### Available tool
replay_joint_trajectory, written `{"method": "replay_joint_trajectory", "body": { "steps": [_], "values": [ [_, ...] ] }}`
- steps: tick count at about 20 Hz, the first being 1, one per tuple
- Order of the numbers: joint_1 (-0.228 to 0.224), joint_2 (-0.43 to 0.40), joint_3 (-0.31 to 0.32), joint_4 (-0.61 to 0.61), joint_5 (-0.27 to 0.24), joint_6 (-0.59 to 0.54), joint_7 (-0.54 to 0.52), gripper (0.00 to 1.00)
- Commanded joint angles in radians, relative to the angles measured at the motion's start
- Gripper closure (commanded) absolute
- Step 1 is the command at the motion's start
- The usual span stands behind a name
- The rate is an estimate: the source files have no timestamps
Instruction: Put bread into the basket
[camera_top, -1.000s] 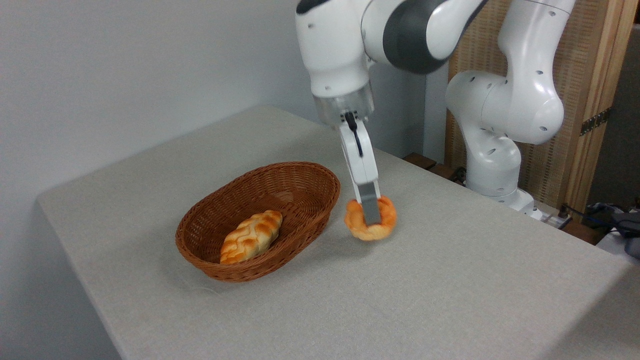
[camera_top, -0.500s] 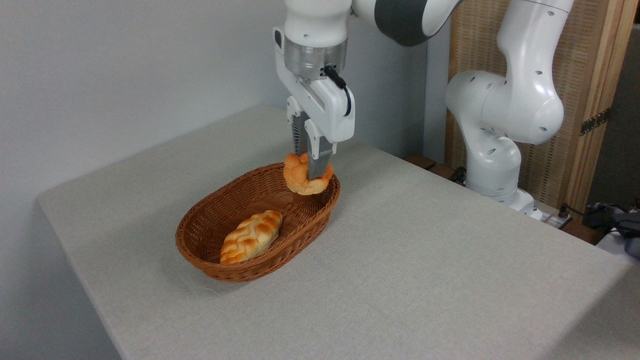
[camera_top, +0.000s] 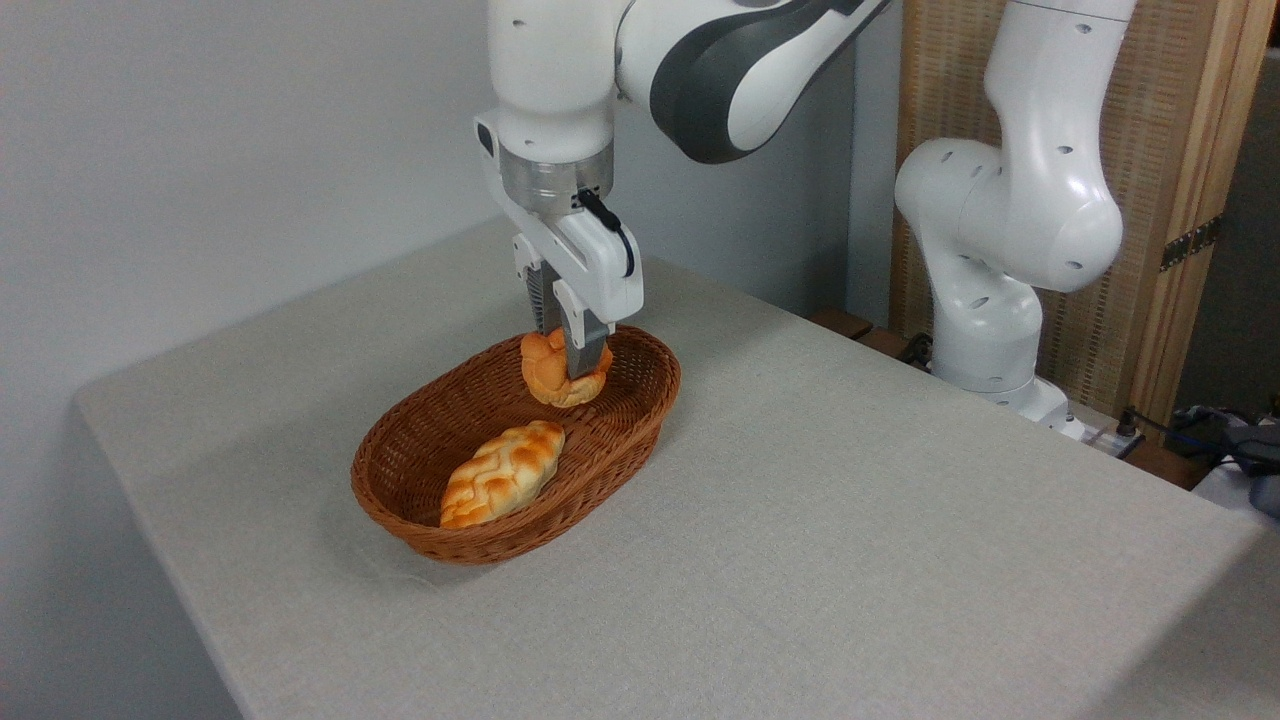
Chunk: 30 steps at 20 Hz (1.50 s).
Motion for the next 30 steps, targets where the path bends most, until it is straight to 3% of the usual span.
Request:
{"method": "replay_joint_trajectory", "body": {
  "steps": [1, 24, 30],
  "values": [
    [-0.004, 0.004, 0.000, 0.011, -0.003, -0.004, -0.013, 0.00],
    [-0.002, 0.001, -0.005, 0.023, 0.006, -0.009, -0.011, 0.00],
    [0.013, 0.013, 0.008, 0.154, 0.109, -0.065, -0.094, 0.00]
  ]
}}
